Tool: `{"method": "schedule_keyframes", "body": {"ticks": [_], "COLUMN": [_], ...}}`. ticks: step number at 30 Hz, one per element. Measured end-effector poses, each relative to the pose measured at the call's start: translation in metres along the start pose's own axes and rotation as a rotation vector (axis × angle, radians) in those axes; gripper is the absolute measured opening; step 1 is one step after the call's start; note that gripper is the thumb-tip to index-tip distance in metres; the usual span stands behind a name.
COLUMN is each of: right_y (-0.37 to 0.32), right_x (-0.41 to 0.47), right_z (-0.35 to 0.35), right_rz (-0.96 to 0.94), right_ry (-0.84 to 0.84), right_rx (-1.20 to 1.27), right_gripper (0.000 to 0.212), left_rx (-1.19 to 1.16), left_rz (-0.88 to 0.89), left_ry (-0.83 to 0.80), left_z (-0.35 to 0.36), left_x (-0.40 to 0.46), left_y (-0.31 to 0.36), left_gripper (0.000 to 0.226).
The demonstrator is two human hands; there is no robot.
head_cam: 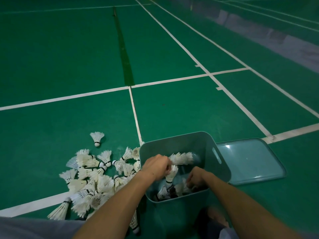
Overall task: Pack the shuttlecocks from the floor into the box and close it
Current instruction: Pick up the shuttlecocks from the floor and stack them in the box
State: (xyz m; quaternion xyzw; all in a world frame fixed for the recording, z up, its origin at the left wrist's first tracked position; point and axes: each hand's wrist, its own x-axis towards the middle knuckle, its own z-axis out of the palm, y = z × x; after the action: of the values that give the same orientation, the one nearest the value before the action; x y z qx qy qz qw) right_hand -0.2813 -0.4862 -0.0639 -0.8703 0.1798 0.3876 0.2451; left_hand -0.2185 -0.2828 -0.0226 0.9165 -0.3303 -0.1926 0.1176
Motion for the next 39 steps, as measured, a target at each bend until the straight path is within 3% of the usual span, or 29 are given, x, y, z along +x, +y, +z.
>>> {"method": "schedule_keyframes", "body": {"ticks": [7, 12, 17, 21, 24, 27, 29, 39], "right_y": [0.0, -0.012, -0.021, -0.007, 0.013, 0.019, 0.018, 0.02], "right_x": [-0.006, -0.01, -0.01, -0.015, -0.014, -0.009, -0.003, 0.013], "right_z": [-0.015, -0.033, -0.028, -0.041, -0.044, -0.033, -0.027, -0.013], "right_rz": [-0.031, -0.301, -0.476, -0.302, -0.101, -0.026, -0.021, -0.004], "right_ry": [0.076, 0.27, 0.398, 0.486, 0.458, 0.356, 0.291, 0.031], "right_rx": [-0.007, 0.04, -0.311, -0.263, -0.222, -0.246, -0.217, -0.156], "right_gripper": [0.03, 0.051, 0.024, 0.015, 0.016, 0.022, 0.026, 0.019], "left_rx": [-0.004, -0.004, -0.075, -0.175, -0.134, -0.061, -0.053, -0.055], "left_rz": [-0.01, -0.042, -0.015, -0.1, -0.184, -0.201, -0.226, -0.26], "left_ry": [0.004, 0.012, 0.058, 0.203, -0.019, -0.256, -0.3, -0.328], "left_z": [0.0, 0.002, 0.0, 0.01, 0.03, 0.049, 0.06, 0.071], "left_x": [0.001, 0.006, 0.013, 0.015, 0.012, 0.012, 0.015, 0.021], "left_y": [0.002, 0.008, 0.02, 0.022, 0.024, 0.026, 0.025, 0.021], "left_gripper": [0.006, 0.01, 0.013, 0.012, 0.008, 0.034, 0.041, 0.034]}}
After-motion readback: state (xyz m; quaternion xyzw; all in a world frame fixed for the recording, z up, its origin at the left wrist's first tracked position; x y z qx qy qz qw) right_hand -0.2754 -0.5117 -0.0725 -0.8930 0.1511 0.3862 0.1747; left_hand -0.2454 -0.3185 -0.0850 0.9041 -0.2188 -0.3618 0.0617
